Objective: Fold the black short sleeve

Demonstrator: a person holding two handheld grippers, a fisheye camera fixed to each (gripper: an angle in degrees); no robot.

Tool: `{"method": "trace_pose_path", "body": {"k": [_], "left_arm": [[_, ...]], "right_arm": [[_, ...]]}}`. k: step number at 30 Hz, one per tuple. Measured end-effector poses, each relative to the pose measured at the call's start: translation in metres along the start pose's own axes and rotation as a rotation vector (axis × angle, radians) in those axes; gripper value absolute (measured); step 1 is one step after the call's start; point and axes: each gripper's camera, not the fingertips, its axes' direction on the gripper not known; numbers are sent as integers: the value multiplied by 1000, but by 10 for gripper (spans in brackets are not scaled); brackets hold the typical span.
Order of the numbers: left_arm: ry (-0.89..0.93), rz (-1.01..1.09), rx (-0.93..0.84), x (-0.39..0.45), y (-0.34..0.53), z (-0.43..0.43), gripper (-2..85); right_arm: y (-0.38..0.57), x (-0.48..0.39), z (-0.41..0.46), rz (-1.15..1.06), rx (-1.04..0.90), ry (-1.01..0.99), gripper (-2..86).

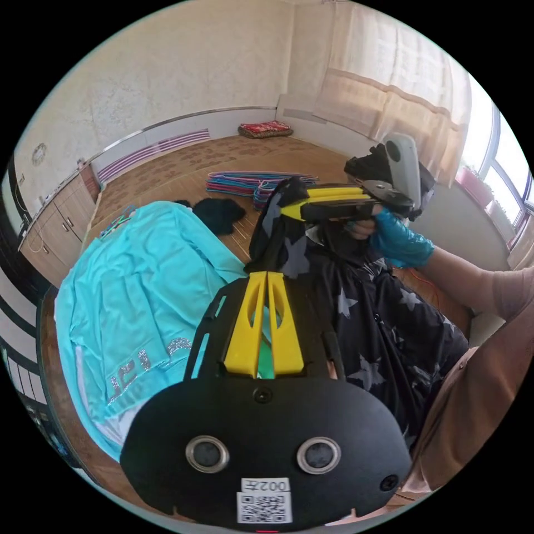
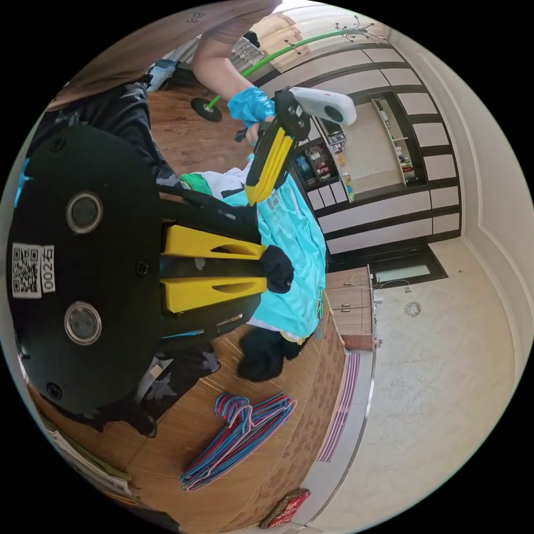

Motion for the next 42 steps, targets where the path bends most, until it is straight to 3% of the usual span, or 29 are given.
{"method": "trace_pose_path", "body": {"k": [7,14,23,36,42], "left_arm": [[-170,-45,-102,11,24,-22,-10],[-232,-204,-260,0,76,22,-7],[-133,-268,-174,-9,130,38,56],[-102,-228,-108,-2,170,45,-9],[-123,-203,-74,1,178,31,-10]], "right_arm": [[-36,-26,66,-18,-29,-69,75],[-53,-40,128,-64,-161,-128,129],[-50,-31,161,-73,-248,-31,131],[-80,-68,282,-82,-321,-27,128],[-85,-77,317,-75,-401,19,47]]}}
